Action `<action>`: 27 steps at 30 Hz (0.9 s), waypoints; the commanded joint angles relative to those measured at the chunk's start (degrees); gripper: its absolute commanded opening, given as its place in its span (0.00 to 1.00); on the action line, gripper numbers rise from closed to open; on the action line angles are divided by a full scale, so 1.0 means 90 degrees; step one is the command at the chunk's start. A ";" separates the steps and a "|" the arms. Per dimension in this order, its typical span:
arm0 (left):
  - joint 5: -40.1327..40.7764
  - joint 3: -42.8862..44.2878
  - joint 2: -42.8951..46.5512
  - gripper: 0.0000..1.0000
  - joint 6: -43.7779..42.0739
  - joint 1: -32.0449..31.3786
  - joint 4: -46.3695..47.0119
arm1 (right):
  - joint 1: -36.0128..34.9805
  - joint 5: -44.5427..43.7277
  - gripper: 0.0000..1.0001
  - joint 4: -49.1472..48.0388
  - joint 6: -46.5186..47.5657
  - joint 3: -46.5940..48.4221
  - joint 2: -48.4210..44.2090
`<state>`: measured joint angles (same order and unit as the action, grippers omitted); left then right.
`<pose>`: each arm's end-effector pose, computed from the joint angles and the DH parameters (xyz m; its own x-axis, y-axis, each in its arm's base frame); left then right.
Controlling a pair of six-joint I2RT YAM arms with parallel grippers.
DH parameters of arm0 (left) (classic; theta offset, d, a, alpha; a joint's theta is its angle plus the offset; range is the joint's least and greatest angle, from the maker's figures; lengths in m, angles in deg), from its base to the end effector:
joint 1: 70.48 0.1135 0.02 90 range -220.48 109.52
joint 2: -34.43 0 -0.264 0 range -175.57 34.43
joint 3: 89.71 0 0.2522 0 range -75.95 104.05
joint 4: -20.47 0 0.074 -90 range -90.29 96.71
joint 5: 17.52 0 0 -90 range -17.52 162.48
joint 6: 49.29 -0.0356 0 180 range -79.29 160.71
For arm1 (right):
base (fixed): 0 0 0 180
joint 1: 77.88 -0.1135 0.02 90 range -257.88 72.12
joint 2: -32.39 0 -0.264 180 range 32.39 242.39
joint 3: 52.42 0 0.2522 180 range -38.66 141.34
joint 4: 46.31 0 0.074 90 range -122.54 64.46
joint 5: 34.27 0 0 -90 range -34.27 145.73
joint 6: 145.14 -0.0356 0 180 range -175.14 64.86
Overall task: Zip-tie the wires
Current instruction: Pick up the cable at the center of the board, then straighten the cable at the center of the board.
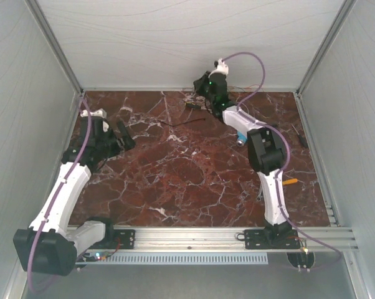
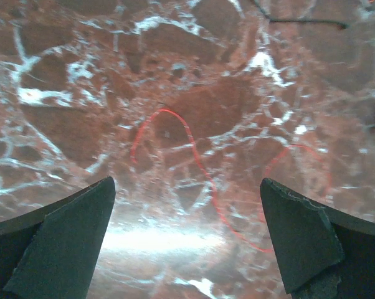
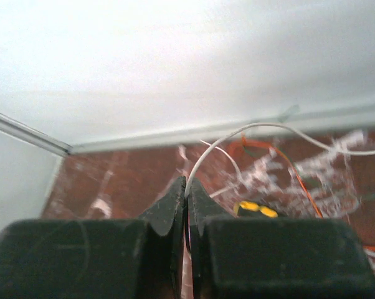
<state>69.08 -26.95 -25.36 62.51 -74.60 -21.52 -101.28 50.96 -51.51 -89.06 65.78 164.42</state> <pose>0.2234 -0.0182 0.2857 -0.6268 -0.3265 -0.7075 -0.1239 0.9382 -0.3232 0.5058 0.2157 0.2329 -0.2930 0.4791 -0.8274 -0.1890 0.8193 0.5414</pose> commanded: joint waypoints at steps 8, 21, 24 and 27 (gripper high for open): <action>-0.1096 0.2899 -0.0101 1.00 0.2543 0.0013 -0.2414 | -0.0129 -0.0257 0.00 0.0149 0.1046 0.0189 -0.2440; -0.1856 0.4122 0.0112 1.00 0.3178 0.0007 -0.3021 | -0.0498 -0.0386 0.00 0.0602 0.1637 0.2471 -0.2633; -0.2011 0.4293 0.0092 1.00 0.3259 0.0001 -0.3053 | -0.0541 -0.0090 0.00 0.0690 0.1421 0.3428 -0.2299; -0.2151 0.4339 0.0110 1.00 0.3311 0.0008 -0.2947 | -0.0619 0.0140 0.00 0.0208 0.1373 0.4108 -0.2015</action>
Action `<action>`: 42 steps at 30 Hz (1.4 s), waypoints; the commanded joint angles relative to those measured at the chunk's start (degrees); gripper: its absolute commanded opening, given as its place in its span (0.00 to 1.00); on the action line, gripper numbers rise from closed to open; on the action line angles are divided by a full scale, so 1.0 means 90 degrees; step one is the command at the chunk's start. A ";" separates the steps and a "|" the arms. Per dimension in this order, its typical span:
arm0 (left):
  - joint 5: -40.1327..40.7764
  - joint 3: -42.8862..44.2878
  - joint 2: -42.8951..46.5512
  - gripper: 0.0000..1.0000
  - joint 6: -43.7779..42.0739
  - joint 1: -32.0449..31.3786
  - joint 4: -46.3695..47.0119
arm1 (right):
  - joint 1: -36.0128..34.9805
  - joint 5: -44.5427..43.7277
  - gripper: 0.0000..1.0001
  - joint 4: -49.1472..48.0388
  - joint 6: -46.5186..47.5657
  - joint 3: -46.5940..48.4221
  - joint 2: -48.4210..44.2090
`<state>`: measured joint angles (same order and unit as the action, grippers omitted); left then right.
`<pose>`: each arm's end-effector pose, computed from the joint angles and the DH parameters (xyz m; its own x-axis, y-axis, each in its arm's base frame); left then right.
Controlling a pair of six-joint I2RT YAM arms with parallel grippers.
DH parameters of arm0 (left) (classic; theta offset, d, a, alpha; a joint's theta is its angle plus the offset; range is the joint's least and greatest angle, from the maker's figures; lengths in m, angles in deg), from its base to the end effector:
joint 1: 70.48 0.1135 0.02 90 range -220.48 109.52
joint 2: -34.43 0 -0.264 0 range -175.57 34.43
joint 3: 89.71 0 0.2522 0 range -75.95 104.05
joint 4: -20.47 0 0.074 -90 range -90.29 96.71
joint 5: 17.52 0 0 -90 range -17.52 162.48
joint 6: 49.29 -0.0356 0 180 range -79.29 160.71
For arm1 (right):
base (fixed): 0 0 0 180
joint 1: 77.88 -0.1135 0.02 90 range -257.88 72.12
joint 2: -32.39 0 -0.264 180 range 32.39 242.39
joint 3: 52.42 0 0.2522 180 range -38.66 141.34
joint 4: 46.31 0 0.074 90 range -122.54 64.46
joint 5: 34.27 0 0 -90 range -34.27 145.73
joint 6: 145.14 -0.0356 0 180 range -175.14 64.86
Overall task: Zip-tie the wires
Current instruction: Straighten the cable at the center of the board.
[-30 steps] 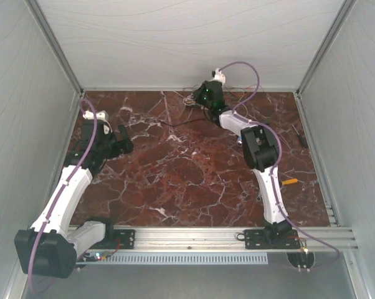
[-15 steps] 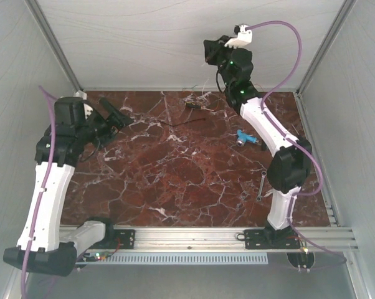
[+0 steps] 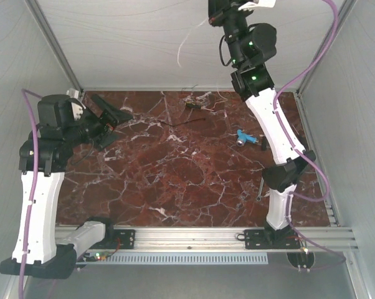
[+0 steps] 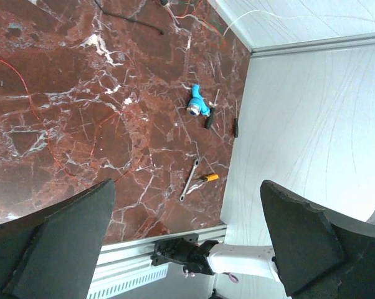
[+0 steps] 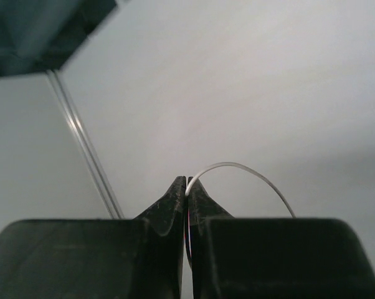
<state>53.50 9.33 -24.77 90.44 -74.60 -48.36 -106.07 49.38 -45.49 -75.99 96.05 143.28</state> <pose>0.1714 -0.0240 0.4497 -0.5808 -0.6816 -0.4451 -0.1415 0.6230 -0.7693 0.3559 0.1863 0.5794 0.3536 0.5909 -0.7251 -0.5535 0.7571 0.3470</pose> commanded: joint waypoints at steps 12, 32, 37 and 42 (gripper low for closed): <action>-0.0331 0.0641 -0.0222 1.00 0.0451 0.0000 0.0107 | -0.0111 0.0510 0.00 -0.2540 -0.0963 0.1301 0.0623; -0.1409 -0.5954 0.0167 1.00 -0.1691 -0.1403 1.0008 | -0.0208 0.0771 0.00 -0.2179 -0.2925 0.0900 -0.0069; -0.1079 -0.6269 -0.0080 1.00 -0.2499 -0.2244 1.1400 | -0.0345 0.0872 0.00 -0.1906 -0.3237 0.0534 -0.0397; -0.1093 -0.5870 -0.0719 0.99 -0.3087 -0.2600 1.1707 | -0.0437 0.0974 0.00 -0.1781 -0.3468 0.0330 -0.0657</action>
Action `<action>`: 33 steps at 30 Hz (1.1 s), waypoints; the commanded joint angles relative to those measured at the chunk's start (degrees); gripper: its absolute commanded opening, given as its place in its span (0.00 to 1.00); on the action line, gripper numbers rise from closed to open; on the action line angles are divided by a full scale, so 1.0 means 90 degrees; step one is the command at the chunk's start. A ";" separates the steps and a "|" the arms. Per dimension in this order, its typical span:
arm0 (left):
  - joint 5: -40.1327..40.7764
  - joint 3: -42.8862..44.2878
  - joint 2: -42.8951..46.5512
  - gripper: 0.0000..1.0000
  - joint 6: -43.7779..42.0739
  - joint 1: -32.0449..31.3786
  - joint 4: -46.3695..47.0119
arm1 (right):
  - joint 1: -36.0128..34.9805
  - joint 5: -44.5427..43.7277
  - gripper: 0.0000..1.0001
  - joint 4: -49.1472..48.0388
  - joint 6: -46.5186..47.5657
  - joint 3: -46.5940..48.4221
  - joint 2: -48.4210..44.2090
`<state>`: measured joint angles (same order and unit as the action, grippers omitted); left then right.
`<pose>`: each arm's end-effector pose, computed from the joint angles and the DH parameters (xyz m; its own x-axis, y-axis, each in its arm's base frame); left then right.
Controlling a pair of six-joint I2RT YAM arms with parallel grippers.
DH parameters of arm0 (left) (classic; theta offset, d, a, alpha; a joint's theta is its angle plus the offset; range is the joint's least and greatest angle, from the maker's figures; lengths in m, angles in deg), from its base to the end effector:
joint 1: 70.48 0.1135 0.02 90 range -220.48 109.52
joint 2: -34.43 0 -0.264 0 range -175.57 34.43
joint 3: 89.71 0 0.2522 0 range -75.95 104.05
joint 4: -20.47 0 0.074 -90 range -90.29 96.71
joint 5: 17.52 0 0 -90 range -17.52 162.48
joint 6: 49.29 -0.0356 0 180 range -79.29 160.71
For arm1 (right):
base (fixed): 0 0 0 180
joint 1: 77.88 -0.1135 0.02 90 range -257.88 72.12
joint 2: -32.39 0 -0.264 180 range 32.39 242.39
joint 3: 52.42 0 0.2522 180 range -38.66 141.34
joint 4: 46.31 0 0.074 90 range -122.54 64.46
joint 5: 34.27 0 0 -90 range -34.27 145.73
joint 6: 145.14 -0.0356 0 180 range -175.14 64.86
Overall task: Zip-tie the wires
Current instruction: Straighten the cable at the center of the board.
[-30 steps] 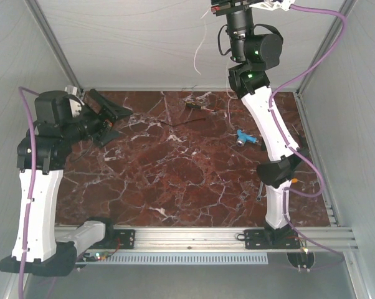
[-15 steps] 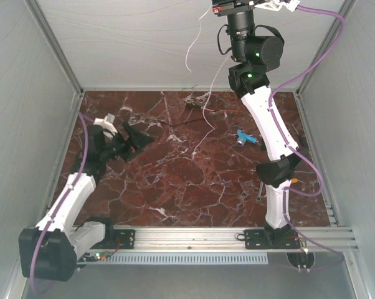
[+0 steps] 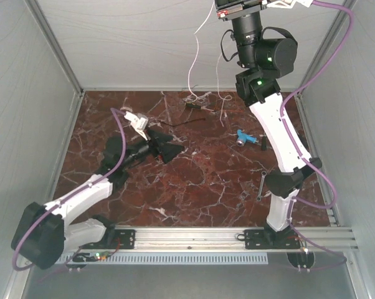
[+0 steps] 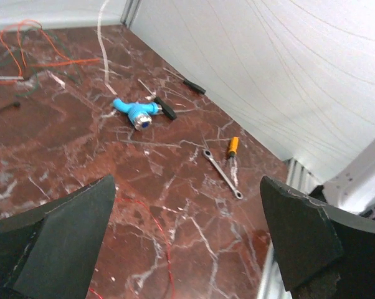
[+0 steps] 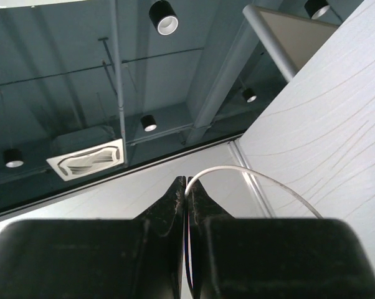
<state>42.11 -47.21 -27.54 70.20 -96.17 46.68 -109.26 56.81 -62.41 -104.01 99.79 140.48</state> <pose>0.2064 -0.1193 0.2748 -0.3148 -0.3199 -0.8936 0.7715 0.4623 -0.4372 0.2877 0.1763 0.6351 0.0892 0.9365 -0.3390 -0.9058 0.2178 0.3633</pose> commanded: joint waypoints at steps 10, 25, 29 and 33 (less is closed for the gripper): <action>0.0545 0.1236 -0.1990 1.00 -0.1109 -0.1163 0.1956 | -0.0314 0.0323 0.00 0.0122 -0.0790 -0.0410 -0.0680; 0.0834 0.2426 -0.4286 0.00 -0.0715 -0.1803 0.1893 | -0.0811 0.0402 0.00 0.0113 -0.0488 -0.0828 -0.1318; 0.1082 0.1716 -0.4023 0.00 -0.0473 -0.1794 0.2700 | -0.0813 0.0325 0.00 0.0030 -0.0222 -0.1183 -0.1598; 0.1584 0.1551 -0.3445 0.00 -0.0718 -0.1794 0.1706 | -0.0793 0.0169 0.00 0.0161 0.0183 -0.1575 -0.1934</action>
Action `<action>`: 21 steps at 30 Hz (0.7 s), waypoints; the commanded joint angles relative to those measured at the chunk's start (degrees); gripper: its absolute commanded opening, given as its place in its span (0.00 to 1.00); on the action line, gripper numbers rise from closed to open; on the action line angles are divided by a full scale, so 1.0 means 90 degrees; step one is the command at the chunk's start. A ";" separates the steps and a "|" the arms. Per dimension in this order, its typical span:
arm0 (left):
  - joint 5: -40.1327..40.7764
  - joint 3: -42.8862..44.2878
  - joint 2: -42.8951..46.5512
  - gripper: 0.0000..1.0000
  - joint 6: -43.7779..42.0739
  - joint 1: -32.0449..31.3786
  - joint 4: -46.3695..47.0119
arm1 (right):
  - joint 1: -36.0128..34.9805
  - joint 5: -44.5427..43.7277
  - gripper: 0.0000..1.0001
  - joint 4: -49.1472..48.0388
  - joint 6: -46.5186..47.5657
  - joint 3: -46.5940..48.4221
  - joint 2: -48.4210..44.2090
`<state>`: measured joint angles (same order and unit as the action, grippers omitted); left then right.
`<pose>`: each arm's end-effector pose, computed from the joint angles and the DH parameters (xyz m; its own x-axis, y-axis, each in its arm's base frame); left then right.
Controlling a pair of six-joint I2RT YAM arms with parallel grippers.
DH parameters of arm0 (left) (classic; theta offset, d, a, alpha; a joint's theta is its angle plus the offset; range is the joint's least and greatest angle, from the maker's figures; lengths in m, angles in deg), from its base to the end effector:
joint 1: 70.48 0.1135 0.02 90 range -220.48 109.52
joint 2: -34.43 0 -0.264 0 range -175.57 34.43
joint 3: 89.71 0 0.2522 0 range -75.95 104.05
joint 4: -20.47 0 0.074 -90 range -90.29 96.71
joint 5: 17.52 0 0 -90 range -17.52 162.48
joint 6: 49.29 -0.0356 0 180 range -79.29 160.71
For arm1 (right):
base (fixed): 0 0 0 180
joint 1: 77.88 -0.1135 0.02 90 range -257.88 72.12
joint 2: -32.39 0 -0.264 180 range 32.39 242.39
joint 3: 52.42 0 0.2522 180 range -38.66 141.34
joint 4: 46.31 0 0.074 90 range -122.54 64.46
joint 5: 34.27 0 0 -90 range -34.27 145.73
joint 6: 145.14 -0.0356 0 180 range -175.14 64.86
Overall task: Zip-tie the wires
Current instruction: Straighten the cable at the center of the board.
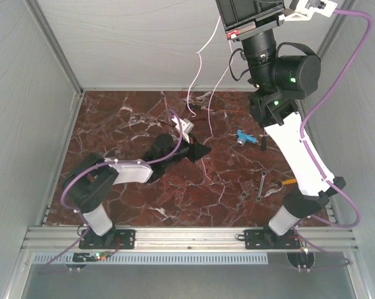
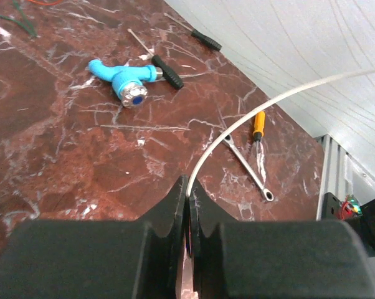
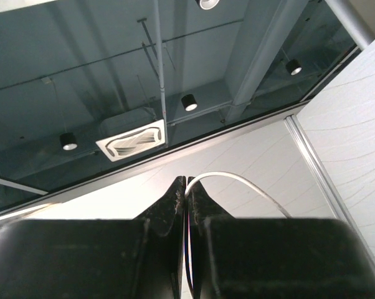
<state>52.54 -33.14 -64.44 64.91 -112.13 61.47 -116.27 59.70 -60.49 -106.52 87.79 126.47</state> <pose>0.2570 -0.2448 0.2022 -0.3760 -0.1813 -0.9087 0.7953 0.4402 -0.4169 0.2084 0.1682 0.6538 -0.0800 0.9310 -0.3561 -0.9354 0.0532 0.3494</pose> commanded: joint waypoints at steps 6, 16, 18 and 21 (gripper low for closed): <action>0.1220 0.0036 0.2002 0.00 -0.1091 0.0051 -0.2305 | 0.0208 -0.0172 0.00 0.0614 0.0717 -0.1009 -0.0977; 0.2420 0.0734 0.3733 0.00 -0.2190 0.1460 -0.6486 | 0.2733 0.3216 0.00 0.1396 -0.2013 -0.2391 -0.1349; 0.2809 0.0895 0.3987 0.00 -0.2482 0.1748 -0.7025 | 0.3119 0.4546 0.00 0.1281 -0.2639 -0.2470 -0.1141; 0.2934 0.1109 0.4287 0.00 -0.2853 0.2271 -0.7590 | 0.3372 0.5763 0.00 0.1016 -0.3282 -0.2812 -0.0924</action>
<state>74.13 -28.00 -29.49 46.16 -95.78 4.10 -88.32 88.97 -49.43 -123.63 65.43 116.03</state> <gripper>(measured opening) 0.003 0.003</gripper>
